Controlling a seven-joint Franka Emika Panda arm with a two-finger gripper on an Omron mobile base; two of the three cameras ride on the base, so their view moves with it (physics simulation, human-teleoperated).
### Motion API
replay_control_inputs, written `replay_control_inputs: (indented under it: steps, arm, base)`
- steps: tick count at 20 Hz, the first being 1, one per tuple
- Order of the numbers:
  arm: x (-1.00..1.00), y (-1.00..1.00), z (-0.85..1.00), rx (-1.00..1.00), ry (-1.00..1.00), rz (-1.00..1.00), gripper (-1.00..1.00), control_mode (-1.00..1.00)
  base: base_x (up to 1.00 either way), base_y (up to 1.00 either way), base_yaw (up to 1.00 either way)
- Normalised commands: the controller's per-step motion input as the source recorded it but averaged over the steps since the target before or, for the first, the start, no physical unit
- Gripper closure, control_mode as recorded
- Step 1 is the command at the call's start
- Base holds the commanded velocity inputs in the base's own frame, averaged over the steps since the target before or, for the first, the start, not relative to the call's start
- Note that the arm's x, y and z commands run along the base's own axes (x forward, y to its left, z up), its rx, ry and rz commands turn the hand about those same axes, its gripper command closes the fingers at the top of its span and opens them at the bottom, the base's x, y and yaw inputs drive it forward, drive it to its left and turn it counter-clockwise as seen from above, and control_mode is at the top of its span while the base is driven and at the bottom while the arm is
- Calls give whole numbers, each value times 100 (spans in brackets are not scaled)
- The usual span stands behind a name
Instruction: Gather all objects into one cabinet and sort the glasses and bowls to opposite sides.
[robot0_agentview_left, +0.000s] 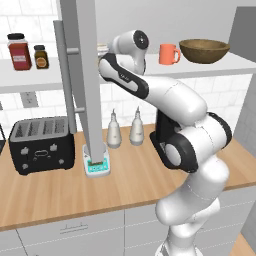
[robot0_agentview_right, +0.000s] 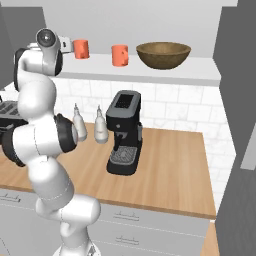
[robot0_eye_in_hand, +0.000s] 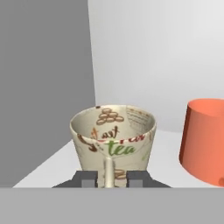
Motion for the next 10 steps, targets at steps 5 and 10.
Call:
replay_control_inputs:
  steps: [5,10]
  arm:
    - [0,0,0,0,0,0,-100,-100]
    - [-26,-13,0,0,0,-1,-100,-100]
  base:
    - [0,0,0]
    - [0,0,0]
